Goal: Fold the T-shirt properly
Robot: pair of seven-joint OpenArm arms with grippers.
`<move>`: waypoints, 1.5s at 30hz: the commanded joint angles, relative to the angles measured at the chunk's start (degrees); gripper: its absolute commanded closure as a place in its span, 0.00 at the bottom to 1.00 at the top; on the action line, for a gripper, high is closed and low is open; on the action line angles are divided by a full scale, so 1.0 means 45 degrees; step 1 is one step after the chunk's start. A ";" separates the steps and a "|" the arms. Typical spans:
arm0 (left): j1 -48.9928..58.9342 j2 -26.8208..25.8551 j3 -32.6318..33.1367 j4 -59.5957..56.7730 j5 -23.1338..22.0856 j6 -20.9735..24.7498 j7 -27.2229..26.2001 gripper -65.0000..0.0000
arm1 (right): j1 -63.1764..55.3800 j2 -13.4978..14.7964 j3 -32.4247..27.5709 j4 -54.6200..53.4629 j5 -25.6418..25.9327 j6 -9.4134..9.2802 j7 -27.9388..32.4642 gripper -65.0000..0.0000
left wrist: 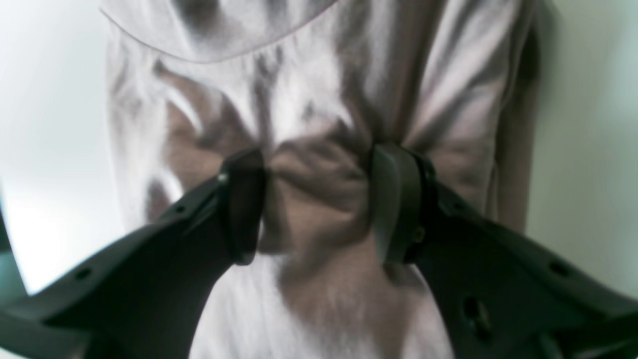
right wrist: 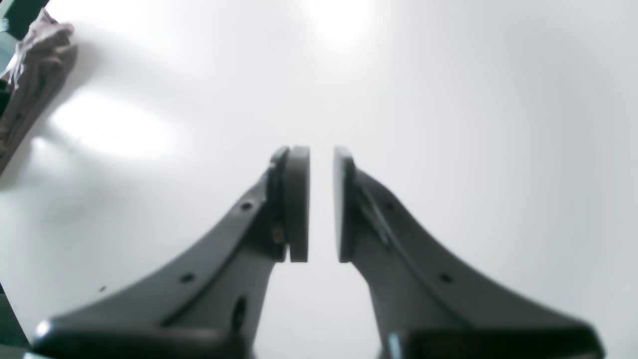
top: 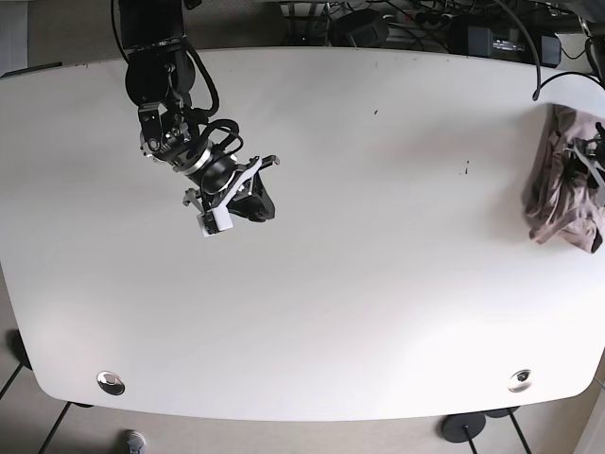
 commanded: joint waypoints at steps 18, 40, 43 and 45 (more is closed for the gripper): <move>0.0011 0.2602 -0.0304 0.7202 0.1281 -0.0090 0.1193 0.52 | -0.1329 0.0828 0.2584 0.0691 0.0010 -0.0001 0.0408 0.89; 1.1264 1.0358 0.0224 1.5447 0.3997 0.6034 -0.3086 0.67 | -0.9280 0.0770 0.4908 0.0672 -0.2706 0.0116 0.9922 0.89; 1.3335 1.0769 0.0263 1.5388 0.3997 0.6405 -0.4121 0.67 | -1.0648 0.0750 0.4908 0.0672 -0.2608 0.0077 1.0664 0.89; 1.4292 1.0944 0.0321 1.5368 0.3997 0.6523 -0.4317 0.68 | -1.1566 0.0750 0.4830 0.0652 -0.2081 0.0116 1.1114 0.89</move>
